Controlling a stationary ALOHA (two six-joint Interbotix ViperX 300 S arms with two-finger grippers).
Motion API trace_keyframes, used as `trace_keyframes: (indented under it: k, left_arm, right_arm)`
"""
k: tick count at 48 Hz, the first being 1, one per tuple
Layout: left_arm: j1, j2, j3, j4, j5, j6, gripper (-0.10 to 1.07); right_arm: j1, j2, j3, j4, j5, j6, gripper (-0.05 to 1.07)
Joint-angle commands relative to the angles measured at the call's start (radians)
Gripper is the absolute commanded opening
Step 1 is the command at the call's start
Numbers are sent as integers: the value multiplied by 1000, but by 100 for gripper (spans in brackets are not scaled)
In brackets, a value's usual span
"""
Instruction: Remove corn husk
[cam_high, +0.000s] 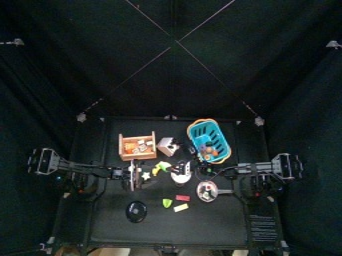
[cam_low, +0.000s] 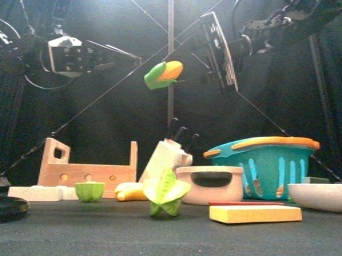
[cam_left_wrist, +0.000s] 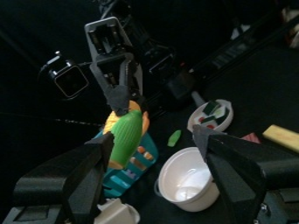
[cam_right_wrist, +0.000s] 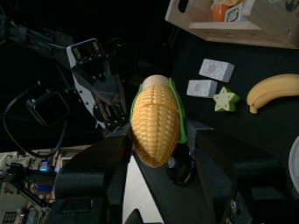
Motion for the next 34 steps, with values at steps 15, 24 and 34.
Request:
trace_keyframes:
  k: [15, 24, 34]
  left_arm:
    - [-98, 100, -44, -261, -259, 368, 103]
    - [-109, 109, -41, -275, -282, 407, 103]
    - [-104, 147, -57, -279, -299, 411, 103]
  right_arm:
    - [2, -55, 9, -14, -18, -5, 60]
    - [2, -60, 14, -14, -43, -3, 60]
    - [3, -60, 14, -14, -58, -2, 60]
